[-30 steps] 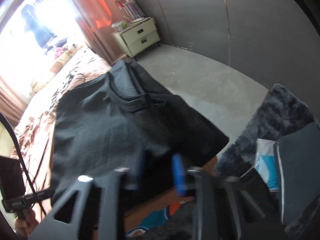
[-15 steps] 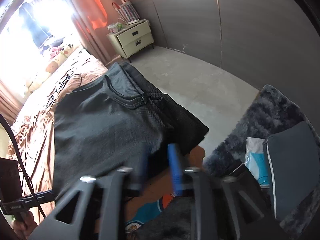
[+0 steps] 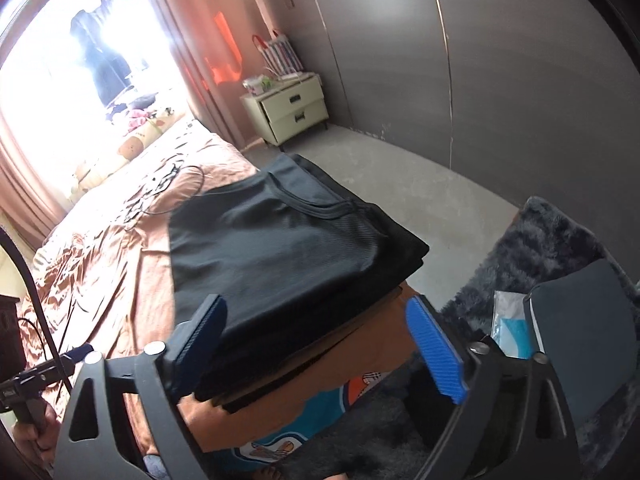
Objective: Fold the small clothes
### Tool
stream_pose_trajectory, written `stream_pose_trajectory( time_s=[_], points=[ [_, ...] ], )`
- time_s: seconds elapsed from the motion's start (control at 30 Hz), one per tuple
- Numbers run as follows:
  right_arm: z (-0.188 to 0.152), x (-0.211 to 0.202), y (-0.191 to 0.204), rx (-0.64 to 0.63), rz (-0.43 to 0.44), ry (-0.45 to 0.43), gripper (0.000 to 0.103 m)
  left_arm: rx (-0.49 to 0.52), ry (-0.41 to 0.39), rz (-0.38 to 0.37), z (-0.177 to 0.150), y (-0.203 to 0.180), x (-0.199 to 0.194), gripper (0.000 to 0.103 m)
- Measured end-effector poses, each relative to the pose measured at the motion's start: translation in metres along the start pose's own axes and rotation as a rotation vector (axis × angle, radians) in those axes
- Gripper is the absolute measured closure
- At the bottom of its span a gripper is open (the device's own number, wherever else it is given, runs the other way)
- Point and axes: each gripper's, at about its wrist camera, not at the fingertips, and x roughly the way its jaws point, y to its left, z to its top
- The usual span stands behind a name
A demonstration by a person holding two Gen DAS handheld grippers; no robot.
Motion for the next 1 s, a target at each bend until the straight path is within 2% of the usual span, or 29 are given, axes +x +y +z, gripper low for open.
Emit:
stream_pose_trajectory(
  time_s=[0.03, 0.07, 0.4, 1.0],
  points=[
    [-0.003, -0.007, 0.006, -0.012, -0.005, -0.011, 0.0, 0.015, -0.02, 0.022, -0.002, -0.001, -0.011, 0.001],
    [-0.007, -0.016, 0.013, -0.027, -0.009, -0.024, 0.0, 0.03, -0.041, 0.043, -0.005, -0.002, -0.021, 0.0],
    [-0.043, -0.074, 0.053, -0.091, -0.015, -0.078, 0.0, 0.061, -0.107, 0.113, -0.028, 0.004, -0.095, 0.0],
    [-0.107, -0.156, 0.106, -0.212, 0.078, -0.145, 0.0, 0.072, -0.28, 0.24, -0.081, 0.008, -0.22, 0.0]
  ],
)
